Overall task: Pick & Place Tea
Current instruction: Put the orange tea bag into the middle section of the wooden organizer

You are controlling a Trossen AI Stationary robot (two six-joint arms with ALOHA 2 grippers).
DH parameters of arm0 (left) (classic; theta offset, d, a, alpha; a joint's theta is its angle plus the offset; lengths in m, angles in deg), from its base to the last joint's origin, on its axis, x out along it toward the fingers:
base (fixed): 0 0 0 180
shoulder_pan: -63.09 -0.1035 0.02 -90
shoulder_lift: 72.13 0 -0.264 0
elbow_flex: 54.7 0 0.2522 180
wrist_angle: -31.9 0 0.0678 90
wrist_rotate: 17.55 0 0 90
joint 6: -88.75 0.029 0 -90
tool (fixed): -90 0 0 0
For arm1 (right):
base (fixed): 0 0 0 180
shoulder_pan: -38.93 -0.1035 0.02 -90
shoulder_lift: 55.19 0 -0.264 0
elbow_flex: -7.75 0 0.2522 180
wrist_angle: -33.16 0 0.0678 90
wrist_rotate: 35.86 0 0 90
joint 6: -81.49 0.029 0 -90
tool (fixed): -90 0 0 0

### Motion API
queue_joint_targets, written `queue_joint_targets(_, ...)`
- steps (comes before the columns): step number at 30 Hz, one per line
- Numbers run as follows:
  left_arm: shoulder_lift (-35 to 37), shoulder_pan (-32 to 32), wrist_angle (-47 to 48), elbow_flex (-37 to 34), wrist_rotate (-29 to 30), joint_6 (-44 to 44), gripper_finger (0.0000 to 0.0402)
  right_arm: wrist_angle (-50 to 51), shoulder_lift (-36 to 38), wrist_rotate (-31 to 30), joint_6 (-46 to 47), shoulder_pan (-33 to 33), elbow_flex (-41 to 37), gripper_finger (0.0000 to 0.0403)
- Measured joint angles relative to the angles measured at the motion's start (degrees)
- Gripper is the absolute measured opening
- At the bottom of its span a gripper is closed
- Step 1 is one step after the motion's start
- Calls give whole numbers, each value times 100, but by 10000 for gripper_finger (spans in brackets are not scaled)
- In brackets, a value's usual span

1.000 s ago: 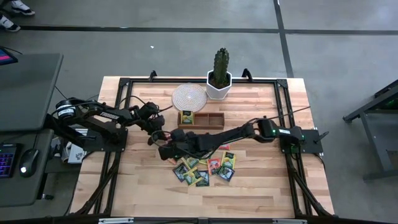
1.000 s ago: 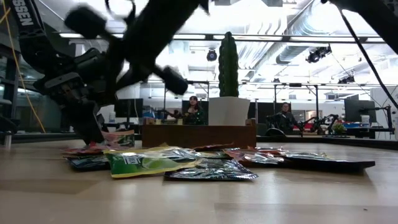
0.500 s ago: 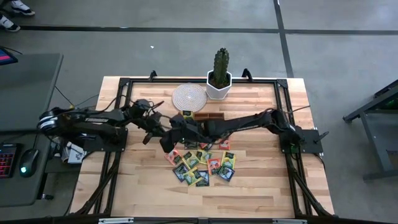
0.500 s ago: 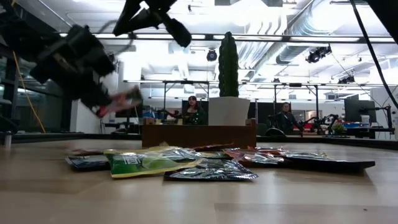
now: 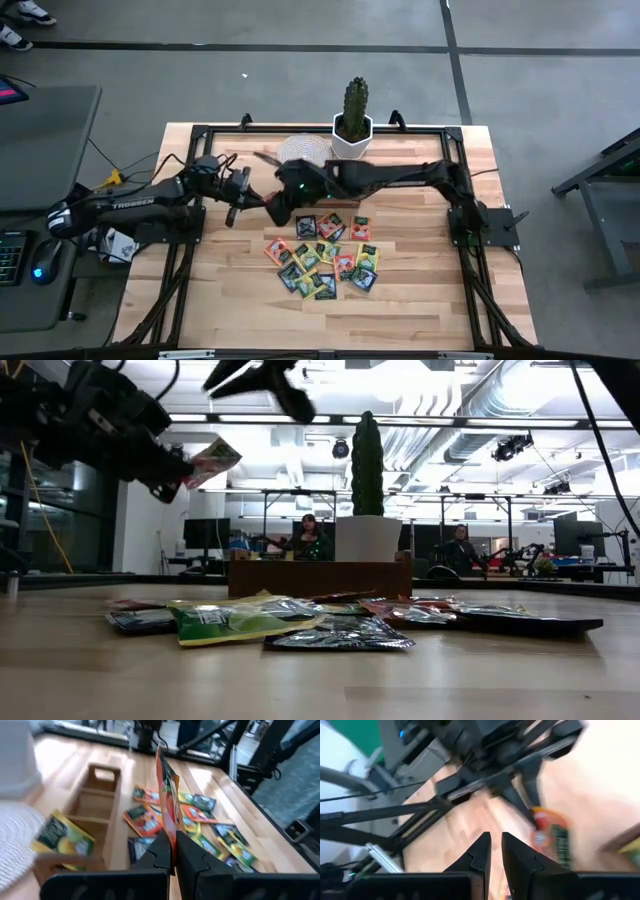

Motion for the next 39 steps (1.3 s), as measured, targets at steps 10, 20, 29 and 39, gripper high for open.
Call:
queue_joint_targets(10,448,4,-1000,5,323,-274,0,461,558,174,-1284,258,4,18)
queue_joint_targets(20,453,4,-1413,5,568,-302,0,513,566,835,-1833,638,4,138)
queue_joint_targets(29,453,4,-1600,7,698,-302,0,371,390,1193,-1855,855,1,210)
queue_joint_targets(39,453,4,-1597,7,692,-302,0,294,308,1070,-1834,882,0,188)
